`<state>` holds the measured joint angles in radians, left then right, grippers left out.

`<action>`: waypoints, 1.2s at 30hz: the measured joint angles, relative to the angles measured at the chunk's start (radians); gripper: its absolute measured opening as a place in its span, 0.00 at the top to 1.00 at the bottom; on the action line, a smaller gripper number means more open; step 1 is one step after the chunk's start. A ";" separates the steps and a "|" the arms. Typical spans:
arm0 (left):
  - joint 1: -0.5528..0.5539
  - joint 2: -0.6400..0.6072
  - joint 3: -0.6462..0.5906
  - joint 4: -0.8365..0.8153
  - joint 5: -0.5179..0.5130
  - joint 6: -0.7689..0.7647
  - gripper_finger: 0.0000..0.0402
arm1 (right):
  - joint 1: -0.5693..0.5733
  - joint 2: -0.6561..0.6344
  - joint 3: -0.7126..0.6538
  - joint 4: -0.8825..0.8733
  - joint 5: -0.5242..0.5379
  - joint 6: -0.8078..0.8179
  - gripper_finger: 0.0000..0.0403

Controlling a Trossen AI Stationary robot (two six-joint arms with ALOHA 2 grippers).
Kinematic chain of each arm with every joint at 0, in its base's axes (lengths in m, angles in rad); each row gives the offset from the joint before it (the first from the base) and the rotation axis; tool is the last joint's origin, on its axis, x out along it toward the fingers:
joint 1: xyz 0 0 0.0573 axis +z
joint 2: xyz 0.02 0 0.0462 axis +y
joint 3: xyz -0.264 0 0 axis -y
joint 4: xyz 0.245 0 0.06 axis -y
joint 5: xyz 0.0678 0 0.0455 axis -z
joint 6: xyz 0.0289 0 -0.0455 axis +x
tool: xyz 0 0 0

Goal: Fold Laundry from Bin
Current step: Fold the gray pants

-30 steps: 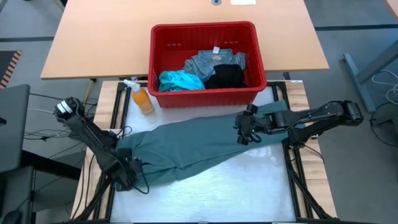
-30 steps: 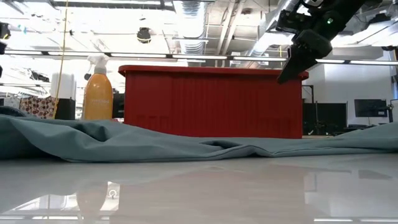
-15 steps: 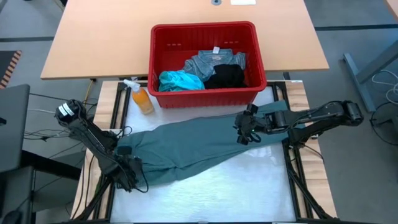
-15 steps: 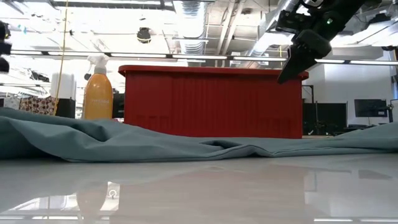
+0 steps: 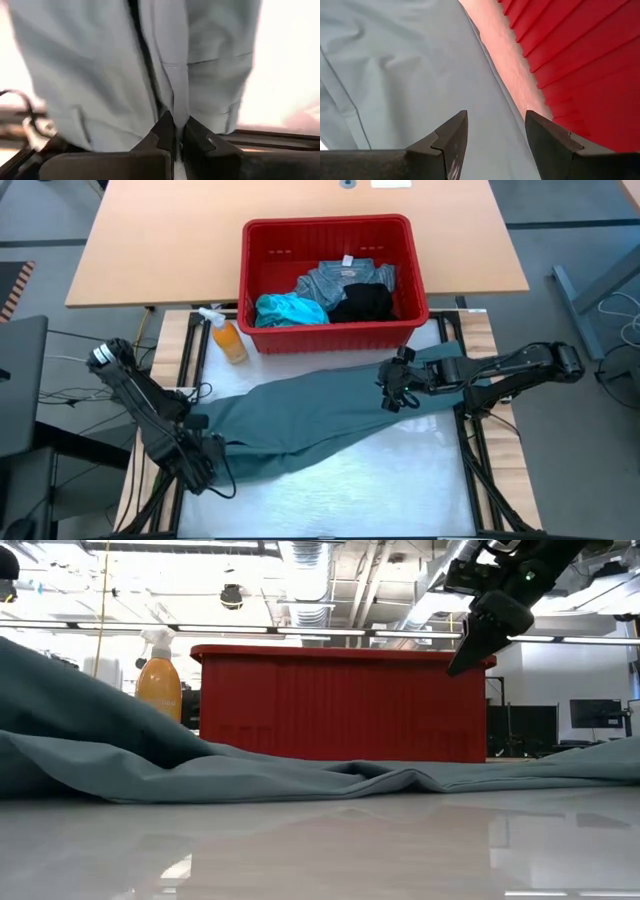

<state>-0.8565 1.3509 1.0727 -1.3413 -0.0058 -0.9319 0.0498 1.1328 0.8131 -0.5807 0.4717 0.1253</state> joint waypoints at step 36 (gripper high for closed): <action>-0.202 0.178 -0.023 0.390 0.044 -0.115 1.00 | 0.046 0.019 0.000 -0.045 -0.207 0.050 0.45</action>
<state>-1.0580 1.5286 1.0492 -0.9513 0.0382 -1.0473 0.0959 1.1519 0.8135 -0.6257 0.2649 0.1757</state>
